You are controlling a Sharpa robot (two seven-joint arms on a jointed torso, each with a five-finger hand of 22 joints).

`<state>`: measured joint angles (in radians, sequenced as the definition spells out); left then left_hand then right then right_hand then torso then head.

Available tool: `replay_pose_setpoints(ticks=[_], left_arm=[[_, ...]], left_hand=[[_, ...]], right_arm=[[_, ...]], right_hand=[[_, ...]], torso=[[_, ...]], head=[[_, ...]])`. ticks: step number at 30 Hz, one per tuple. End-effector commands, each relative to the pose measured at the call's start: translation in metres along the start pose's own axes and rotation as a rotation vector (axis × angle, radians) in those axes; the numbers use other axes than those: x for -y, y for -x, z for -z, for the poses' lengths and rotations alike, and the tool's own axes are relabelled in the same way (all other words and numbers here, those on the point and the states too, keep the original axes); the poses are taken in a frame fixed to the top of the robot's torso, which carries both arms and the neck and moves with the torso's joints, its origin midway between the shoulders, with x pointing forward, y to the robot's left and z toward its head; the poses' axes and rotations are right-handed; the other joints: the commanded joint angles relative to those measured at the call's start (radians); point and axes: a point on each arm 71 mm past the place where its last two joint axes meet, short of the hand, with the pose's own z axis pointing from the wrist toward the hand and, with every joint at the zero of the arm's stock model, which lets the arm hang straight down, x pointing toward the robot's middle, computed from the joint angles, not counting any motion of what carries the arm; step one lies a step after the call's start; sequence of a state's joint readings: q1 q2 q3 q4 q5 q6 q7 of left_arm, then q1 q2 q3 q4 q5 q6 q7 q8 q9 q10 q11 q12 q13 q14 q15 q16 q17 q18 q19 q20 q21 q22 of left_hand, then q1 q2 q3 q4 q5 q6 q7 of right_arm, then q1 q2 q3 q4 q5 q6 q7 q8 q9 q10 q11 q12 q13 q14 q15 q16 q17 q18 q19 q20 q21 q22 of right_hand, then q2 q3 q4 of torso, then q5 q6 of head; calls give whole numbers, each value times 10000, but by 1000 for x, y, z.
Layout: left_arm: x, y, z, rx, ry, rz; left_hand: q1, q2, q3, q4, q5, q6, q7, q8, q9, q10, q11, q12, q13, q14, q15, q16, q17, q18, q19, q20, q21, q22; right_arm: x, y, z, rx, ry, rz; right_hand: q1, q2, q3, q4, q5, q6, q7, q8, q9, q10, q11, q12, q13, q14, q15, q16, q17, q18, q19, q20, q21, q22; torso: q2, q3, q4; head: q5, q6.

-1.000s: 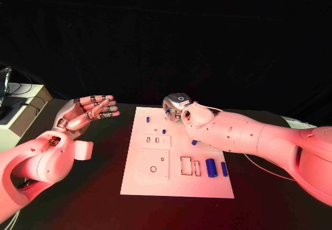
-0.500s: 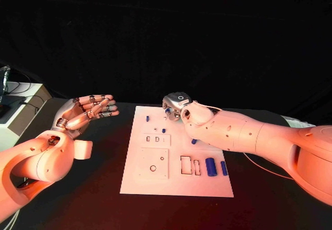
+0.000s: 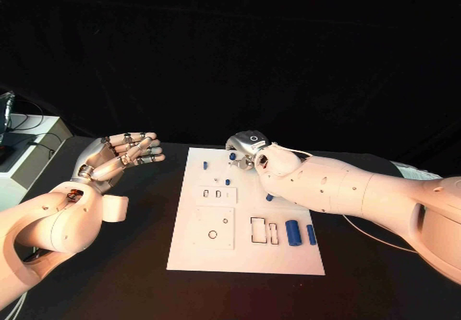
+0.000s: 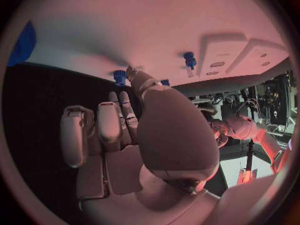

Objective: Assemble the parts on the task board

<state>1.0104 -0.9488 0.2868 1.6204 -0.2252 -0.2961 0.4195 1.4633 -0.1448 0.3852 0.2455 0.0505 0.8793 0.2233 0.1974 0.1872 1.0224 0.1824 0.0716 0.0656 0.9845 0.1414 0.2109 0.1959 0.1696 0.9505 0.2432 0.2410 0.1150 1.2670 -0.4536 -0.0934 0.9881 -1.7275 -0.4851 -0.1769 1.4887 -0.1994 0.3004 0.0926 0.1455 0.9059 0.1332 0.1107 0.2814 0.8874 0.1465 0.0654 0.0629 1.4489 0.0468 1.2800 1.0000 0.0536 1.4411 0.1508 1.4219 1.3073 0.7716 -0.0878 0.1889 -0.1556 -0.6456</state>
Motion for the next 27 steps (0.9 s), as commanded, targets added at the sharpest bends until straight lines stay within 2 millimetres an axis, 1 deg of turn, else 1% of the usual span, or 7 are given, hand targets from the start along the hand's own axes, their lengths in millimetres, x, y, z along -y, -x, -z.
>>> replay_pose_setpoints(ticks=[1, 11, 16, 18, 19, 21, 27], left_arm=[[1, -1, 0, -147, -78, 36], [1, 4, 1, -75, -56, -17], [0, 6, 1, -42, -43, -37], [0, 7, 1, -30, -39, -40], [0, 7, 0, -23, -36, -41], [-1, 8, 0, -11, -26, -40], [-4, 8, -1, -16, 6, -13]], left_hand=[[-21, -87, 67, -18, -2, 21, 118, -56, -12, 39, 13, -42, -12, -66, 12, -38, 11, 125, 53, -11, 35, 14], [-25, -90, 75, -23, -2, 20, 119, -63, -16, 36, 16, -49, -12, -78, 15, -49, 14, 124, 55, -10, 38, 14], [-28, -93, 76, -24, -2, 20, 119, -65, -18, 37, 16, -51, -12, -80, 16, -51, 15, 124, 56, -10, 39, 14], [-28, -93, 76, -24, -2, 20, 119, -65, -18, 37, 16, -51, -12, -80, 16, -51, 15, 124, 56, -10, 39, 14], [-28, -93, 76, -24, -2, 20, 119, -65, -18, 37, 16, -51, -12, -80, 16, -51, 15, 124, 56, -10, 39, 14], [-28, -93, 76, -24, -2, 20, 119, -65, -18, 37, 16, -51, -12, -80, 16, -51, 15, 124, 56, -10, 39, 14], [-28, -93, 76, -24, -2, 20, 119, -65, -18, 37, 16, -51, -12, -80, 16, -51, 15, 124, 56, -10, 39, 14]], right_arm=[[2, 5, 7, 326, 108, -264], [53, 35, 40, 1026, -1017, -2191], [87, 41, 56, 355, -1987, -3207], [96, 40, 60, 22, -2260, -3385], [101, 40, 62, -185, -2422, -3466], [110, 37, 65, -593, -2714, -3560], [126, 32, 69, -1388, -3319, -3602]], right_hand=[[114, -1, -127, 112, 45, -60, -27, -46, -12, -69, 7, -30, 4, 4, 84, 53, -14, 9, 12, 68, -31, 556], [186, -398, 1131, 1031, 216, 457, 362, 6, -36, 2776, -477, 455, 254, 96, -313, 278, 176, -58, 187, -297, 130, 865], [-225, -829, 1126, 1009, 663, 735, 89, 136, 54, 4892, -981, 2094, 1496, 234, -725, 537, 606, -136, 383, -661, 365, 1192], [-333, -896, 662, 798, 812, 667, 36, 156, 95, 4577, -1102, 4327, 3798, 316, -805, 701, 867, -189, 507, -762, 513, 1395], [-479, -851, 369, 839, 820, 456, 201, 171, 127, 4392, -1082, 8787, 8451, 401, -809, 958, 1320, -245, 605, -629, 634, 1568], [-551, -558, 190, 1017, 822, 278, 199, 290, 185, 5124, -862, 12374, 12187, 554, -577, 1433, 2229, -279, 721, -602, 777, 1767], [-557, -469, -379, 1267, 860, -36, 310, 554, 273, 6432, -677, 14618, 14596, 860, -439, 2236, 3853, -358, 903, -429, 1004, 2063]], torso=[[4, 12, -33], [42, 76, -178], [81, 127, -259], [96, 147, -275], [105, 153, -277], [122, 180, -283], [110, 157, -240]], head=[[10, 30], [21, 167], [9, 260], [-10, 258], [-17, 263], [-16, 260], [-81, 218]])
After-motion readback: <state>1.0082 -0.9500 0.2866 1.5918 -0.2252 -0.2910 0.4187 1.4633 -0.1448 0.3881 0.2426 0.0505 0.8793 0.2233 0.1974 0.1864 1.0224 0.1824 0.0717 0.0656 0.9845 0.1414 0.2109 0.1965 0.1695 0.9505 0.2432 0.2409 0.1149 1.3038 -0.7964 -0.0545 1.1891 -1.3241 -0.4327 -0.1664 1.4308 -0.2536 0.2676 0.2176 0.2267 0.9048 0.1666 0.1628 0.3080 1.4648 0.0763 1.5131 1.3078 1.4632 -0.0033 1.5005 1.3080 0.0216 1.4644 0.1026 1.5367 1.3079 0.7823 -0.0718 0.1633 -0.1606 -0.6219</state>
